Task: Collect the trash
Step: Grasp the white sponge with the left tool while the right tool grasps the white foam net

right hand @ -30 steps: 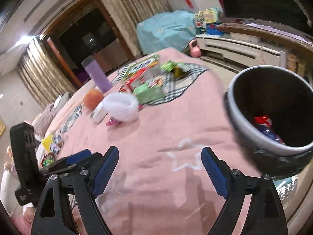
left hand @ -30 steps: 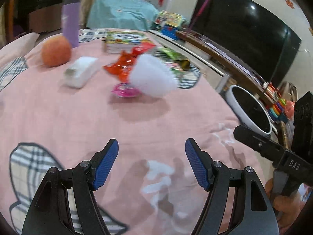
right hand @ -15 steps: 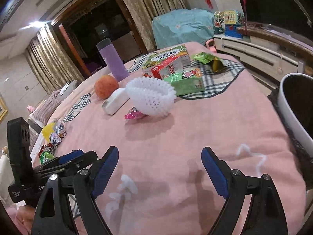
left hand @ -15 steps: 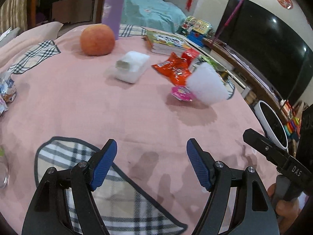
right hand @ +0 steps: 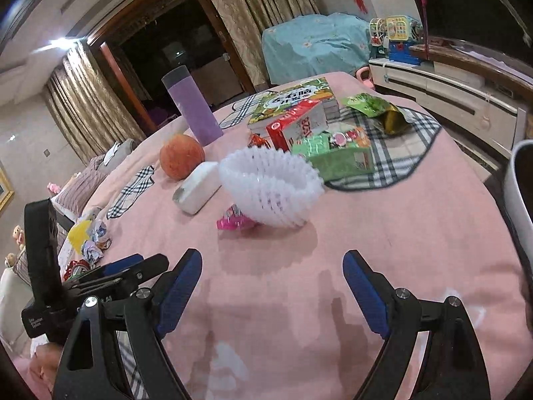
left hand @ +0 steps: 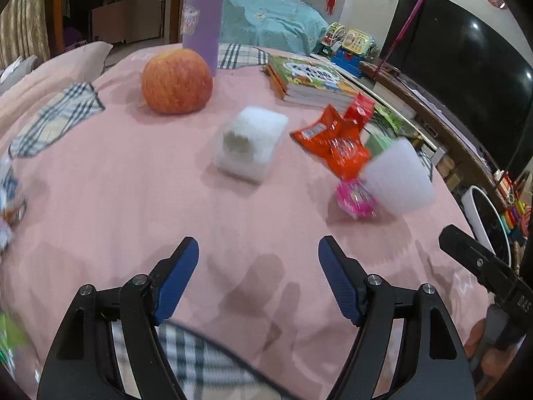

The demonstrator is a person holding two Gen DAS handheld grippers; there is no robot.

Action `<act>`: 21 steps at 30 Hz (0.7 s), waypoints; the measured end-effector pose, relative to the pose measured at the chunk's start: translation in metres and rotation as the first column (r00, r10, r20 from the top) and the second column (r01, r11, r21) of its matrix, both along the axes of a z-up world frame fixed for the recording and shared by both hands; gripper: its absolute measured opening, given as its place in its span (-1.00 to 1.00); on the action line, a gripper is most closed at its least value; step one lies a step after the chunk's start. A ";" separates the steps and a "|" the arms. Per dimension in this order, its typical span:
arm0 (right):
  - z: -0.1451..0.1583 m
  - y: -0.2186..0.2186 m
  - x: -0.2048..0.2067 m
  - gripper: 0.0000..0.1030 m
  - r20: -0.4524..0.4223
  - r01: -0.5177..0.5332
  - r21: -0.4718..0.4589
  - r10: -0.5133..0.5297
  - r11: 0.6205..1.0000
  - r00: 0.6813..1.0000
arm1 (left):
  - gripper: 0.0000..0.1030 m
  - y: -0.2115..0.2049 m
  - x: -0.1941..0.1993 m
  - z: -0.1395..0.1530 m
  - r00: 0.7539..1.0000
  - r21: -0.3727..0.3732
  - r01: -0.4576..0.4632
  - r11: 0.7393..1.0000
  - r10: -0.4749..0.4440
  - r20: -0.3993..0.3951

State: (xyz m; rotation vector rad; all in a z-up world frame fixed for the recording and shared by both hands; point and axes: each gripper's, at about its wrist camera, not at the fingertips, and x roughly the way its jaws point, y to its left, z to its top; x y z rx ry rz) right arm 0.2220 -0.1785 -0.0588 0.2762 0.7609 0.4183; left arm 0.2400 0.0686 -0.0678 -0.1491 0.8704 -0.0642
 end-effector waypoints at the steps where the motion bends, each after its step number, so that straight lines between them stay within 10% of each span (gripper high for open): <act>1: 0.001 0.001 0.003 0.71 0.004 0.000 0.002 0.000 1.000 1.000 | 0.48 0.000 0.009 0.001 1.000 0.016 0.003 1.000 -0.003 0.002; 15: -0.009 0.012 0.053 0.71 -0.024 0.005 0.037 -0.004 0.999 1.000 | 0.48 0.008 0.082 -0.013 1.000 0.043 -0.016 0.999 0.016 -0.007; 21: -0.010 0.015 0.051 0.28 -0.006 0.003 0.011 -0.003 1.000 1.000 | -0.03 0.005 0.085 -0.015 1.000 0.029 0.015 0.999 -0.015 -0.008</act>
